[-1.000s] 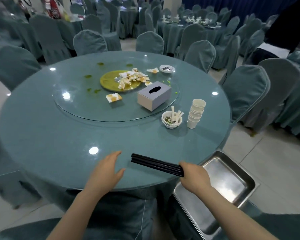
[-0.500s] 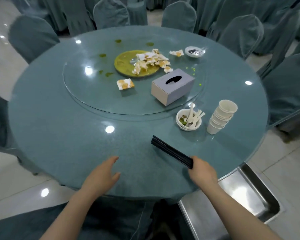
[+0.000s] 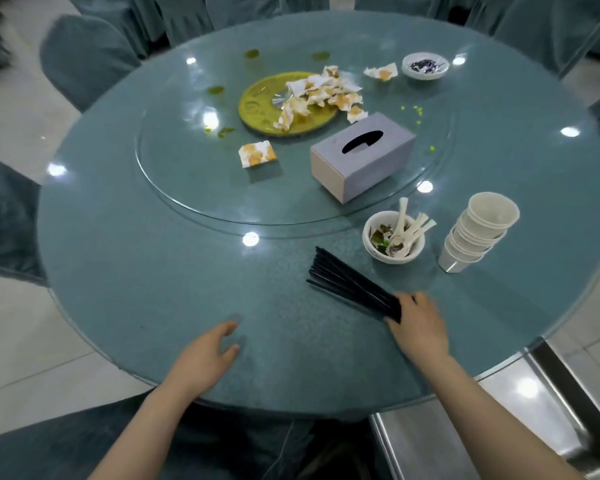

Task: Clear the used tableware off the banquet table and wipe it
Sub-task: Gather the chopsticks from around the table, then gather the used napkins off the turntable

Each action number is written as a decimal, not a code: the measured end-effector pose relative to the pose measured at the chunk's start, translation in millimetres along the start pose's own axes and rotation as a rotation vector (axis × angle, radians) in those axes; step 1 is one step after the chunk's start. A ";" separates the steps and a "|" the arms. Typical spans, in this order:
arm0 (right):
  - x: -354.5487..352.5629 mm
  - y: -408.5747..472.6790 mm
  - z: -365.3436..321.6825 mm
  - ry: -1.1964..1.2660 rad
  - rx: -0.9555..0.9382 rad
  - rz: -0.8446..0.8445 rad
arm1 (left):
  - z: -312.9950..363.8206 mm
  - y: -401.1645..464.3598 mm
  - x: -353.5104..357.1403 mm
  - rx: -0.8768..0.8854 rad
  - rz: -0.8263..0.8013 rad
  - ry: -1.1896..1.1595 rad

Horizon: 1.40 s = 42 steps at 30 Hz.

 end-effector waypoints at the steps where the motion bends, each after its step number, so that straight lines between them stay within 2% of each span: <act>1: 0.1 0.4 1.1 0.004 -0.016 -0.005 | 0.4 0.2 3.1 -0.003 -0.011 0.001; 7: 8.5 -5.9 7.2 -0.031 -0.046 -0.049 | 3.2 1.9 20.0 0.004 -0.088 0.005; 12: 7.1 -7.4 5.3 -0.067 -0.064 -0.016 | 6.0 -1.1 36.2 0.012 -0.192 0.032; 18: 6.6 -14.7 -18.4 -0.069 -0.188 0.002 | 4.3 -8.6 43.8 0.013 -0.204 0.069; 22: 4.0 -20.8 -30.9 -0.104 -0.203 -0.034 | 4.2 -16.7 42.7 0.019 -0.189 0.064; 28: -5.6 -31.6 -62.4 -0.110 -0.262 -0.082 | -1.7 -29.7 8.5 0.045 -0.041 -0.049; 36: -21.8 -61.1 -133.1 -0.060 -0.368 -0.034 | -23.9 -56.5 -65.7 0.085 0.184 -0.141; 42: -25.5 -54.8 -174.6 -0.076 -0.407 -0.020 | -53.2 -71.2 -86.1 0.070 0.261 -0.263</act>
Point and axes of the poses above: each hand's wrist, its own y-axis towards the middle knuckle, its own x-axis out of the palm, z = x × y, the point moved 9 cm from there along y, towards the middle knuckle, and after that the axes turned 13 degrees about y, right-handed, at the moved point
